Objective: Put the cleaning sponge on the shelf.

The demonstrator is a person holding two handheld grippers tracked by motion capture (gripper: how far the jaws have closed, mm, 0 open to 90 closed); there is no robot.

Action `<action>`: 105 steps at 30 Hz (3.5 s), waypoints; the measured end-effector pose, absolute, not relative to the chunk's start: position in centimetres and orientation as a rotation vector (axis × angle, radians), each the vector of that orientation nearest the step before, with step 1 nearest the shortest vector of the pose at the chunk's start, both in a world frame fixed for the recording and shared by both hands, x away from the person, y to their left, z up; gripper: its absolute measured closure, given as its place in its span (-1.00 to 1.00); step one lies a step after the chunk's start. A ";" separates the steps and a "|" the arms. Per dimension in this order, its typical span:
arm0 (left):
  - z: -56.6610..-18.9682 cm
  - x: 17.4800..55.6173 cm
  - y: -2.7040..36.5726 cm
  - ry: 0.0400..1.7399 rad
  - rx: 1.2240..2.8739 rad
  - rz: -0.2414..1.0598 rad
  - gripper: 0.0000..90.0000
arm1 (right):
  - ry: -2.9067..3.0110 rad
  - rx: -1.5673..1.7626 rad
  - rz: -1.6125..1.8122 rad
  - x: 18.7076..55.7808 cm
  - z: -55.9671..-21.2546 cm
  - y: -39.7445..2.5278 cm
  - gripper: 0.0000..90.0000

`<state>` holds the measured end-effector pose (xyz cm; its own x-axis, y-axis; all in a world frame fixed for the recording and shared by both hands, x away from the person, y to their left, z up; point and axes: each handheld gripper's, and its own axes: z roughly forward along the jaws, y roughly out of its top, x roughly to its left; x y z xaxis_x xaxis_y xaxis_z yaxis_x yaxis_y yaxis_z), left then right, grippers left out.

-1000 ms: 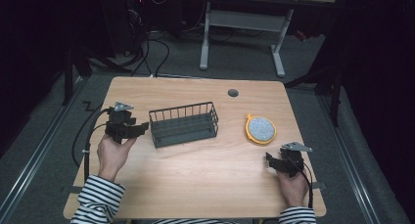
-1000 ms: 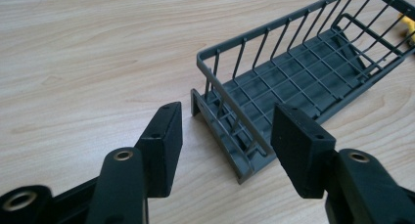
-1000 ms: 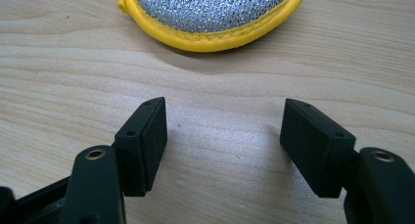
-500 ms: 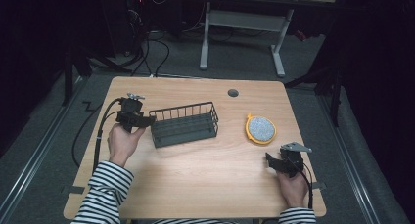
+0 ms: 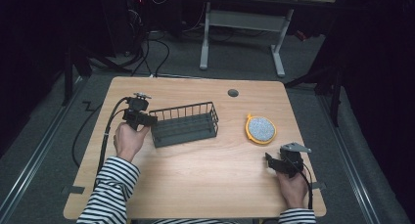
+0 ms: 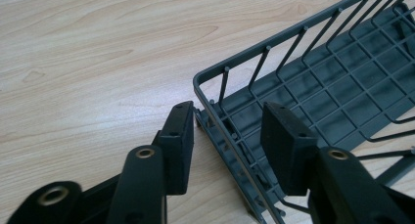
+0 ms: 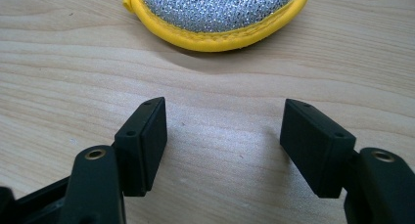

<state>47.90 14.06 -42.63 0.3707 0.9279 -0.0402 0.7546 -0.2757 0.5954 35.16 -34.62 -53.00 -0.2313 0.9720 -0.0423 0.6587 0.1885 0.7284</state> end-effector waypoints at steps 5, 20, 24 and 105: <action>-42.9 48.3 13.9 1.468 2.094 0.431 0.35 | 1.964 1.522 0.812 35.2 -53.0 -34.6 -0.23; -43.1 49.0 13.8 1.493 2.073 0.439 0.57 | 1.968 1.523 0.817 35.1 -53.0 -34.6 -0.23; -43.0 49.1 13.6 1.488 2.076 0.430 0.58 | 1.970 1.525 0.819 35.2 -53.0 -34.6 -0.23; -41.0 46.8 10.8 1.209 1.871 0.295 -0.22 | 1.976 1.532 0.831 35.2 -53.0 -34.8 -0.23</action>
